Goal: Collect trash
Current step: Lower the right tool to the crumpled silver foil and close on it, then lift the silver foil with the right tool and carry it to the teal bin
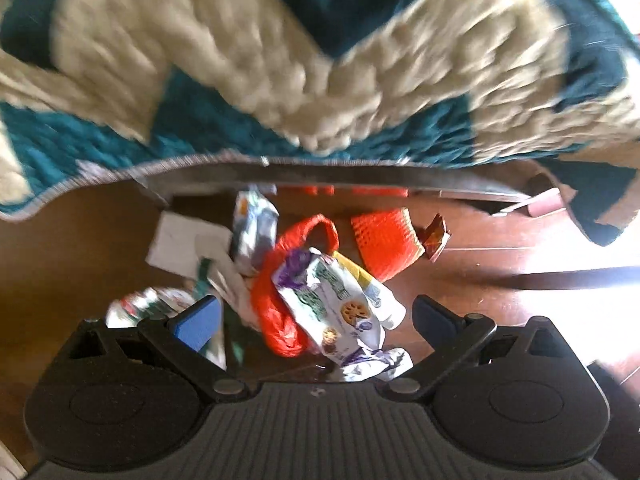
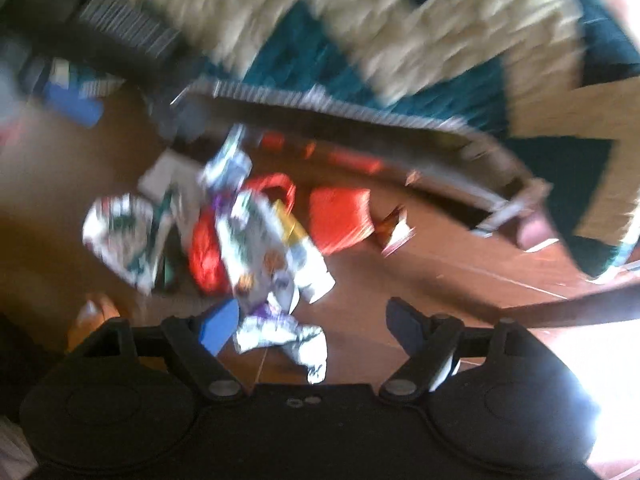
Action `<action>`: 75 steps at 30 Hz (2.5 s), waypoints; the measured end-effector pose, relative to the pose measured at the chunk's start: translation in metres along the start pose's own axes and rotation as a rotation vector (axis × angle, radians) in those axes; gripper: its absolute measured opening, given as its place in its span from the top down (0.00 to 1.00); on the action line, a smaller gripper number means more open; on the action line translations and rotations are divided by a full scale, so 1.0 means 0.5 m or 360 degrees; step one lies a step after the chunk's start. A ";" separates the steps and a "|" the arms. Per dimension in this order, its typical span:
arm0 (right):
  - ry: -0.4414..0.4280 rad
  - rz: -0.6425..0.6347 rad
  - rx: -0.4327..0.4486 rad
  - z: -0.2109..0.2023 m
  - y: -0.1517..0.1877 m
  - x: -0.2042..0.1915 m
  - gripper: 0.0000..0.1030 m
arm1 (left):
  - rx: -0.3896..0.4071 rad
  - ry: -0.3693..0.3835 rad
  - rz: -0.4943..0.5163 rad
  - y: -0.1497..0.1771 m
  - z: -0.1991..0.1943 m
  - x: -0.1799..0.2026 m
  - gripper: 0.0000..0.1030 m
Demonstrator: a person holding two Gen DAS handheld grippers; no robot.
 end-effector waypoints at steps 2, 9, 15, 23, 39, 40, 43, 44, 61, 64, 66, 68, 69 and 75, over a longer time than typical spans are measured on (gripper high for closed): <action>-0.0034 -0.0113 -0.0070 0.050 0.010 -0.018 0.22 | -0.0067 0.0005 -0.0080 -0.015 0.050 -0.006 0.00; -0.0062 -0.0371 -0.0210 0.184 0.029 -0.035 0.23 | -0.0157 -0.0081 -0.0149 -0.045 0.185 -0.019 0.01; -0.0019 -0.0688 -0.0195 0.257 0.059 -0.049 0.23 | -0.0224 -0.0096 -0.0312 -0.051 0.274 -0.068 0.01; -0.0015 -0.0834 -0.0205 0.330 0.085 -0.051 0.23 | -0.0293 -0.0111 -0.0314 -0.064 0.343 -0.071 0.01; -0.0053 -0.0763 -0.0285 0.406 0.078 -0.050 0.26 | -0.0386 -0.0132 -0.0195 -0.062 0.401 -0.054 0.43; -0.0019 -0.0784 -0.0273 0.408 0.080 -0.054 0.26 | -0.0386 -0.0139 -0.0183 -0.060 0.400 -0.053 0.46; 0.0006 -0.0797 -0.0259 0.411 0.086 -0.062 0.46 | -0.0384 -0.0147 -0.0154 -0.056 0.400 -0.051 0.59; 0.0024 -0.0809 -0.0266 0.413 0.088 -0.064 0.52 | -0.0388 -0.0147 -0.0150 -0.055 0.401 -0.052 0.62; 0.0122 -0.0932 -0.0219 0.275 0.045 -0.088 0.53 | -0.0210 -0.0151 -0.0015 -0.039 0.270 -0.024 0.74; 0.0182 -0.0916 -0.0176 0.206 0.029 -0.077 0.53 | -0.0159 -0.0131 0.0015 -0.022 0.210 -0.013 0.76; 0.0240 -0.0887 -0.0130 0.168 0.015 -0.060 0.53 | -0.0120 -0.0116 0.0023 -0.012 0.166 -0.005 0.76; 0.0286 -0.0841 -0.0078 0.116 0.004 -0.047 0.53 | -0.0065 -0.0098 0.0029 -0.008 0.114 0.000 0.77; 0.0299 -0.0821 -0.0046 0.092 0.000 -0.040 0.53 | -0.0029 -0.0090 0.0040 -0.007 0.088 0.003 0.77; 0.0398 -0.0696 0.0162 -0.054 -0.021 -0.011 0.53 | 0.0197 -0.0030 0.0082 0.003 -0.085 0.026 0.77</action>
Point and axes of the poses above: each gripper's, at about its wrist camera, not at the fingertips, and z roughly the way its jaws point, x to its right, y to its underside, the point moved 1 cm from there along z, roughly the way its jaws point, and after that the axes turned 6 degrees about y, right-handed, at the moved point
